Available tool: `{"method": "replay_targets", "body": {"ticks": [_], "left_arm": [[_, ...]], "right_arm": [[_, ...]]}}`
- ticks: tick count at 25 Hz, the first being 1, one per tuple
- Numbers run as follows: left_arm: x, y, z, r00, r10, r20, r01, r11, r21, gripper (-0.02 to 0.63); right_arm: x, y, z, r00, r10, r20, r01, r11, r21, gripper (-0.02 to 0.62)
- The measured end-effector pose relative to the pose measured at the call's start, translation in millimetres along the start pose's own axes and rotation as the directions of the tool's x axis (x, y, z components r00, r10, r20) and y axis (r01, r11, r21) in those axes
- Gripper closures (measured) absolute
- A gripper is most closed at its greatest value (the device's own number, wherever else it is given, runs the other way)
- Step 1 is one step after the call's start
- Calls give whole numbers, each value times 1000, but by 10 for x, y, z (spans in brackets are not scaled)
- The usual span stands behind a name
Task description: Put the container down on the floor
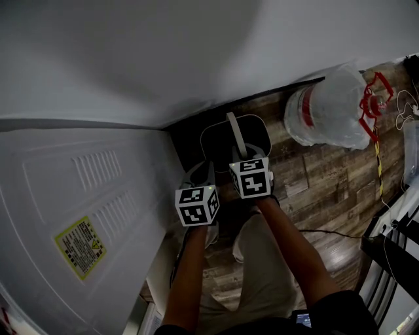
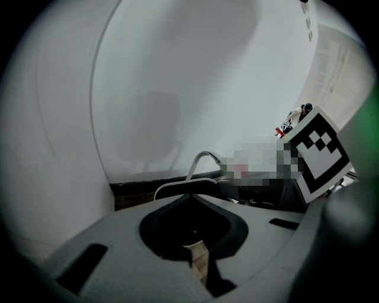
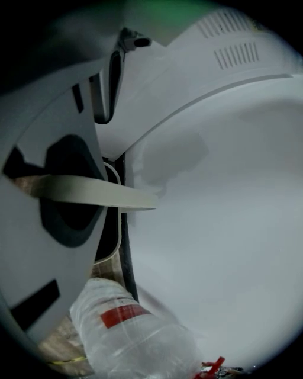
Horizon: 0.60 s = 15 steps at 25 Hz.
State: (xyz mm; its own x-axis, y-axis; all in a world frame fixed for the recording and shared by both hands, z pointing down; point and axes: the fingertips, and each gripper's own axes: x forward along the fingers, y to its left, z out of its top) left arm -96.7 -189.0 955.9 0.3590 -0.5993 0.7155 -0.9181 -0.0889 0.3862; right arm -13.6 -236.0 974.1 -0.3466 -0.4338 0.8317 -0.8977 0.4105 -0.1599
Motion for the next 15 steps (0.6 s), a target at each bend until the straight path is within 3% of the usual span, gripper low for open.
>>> {"method": "replay_targets", "body": {"ticks": [15], "left_arm": [[-1,-59,-81,999,-26,-26,25,1000,-16,588]], "right_arm": [[-99,-53,-124,998,-57,-32,55,998,-38,563]]}}
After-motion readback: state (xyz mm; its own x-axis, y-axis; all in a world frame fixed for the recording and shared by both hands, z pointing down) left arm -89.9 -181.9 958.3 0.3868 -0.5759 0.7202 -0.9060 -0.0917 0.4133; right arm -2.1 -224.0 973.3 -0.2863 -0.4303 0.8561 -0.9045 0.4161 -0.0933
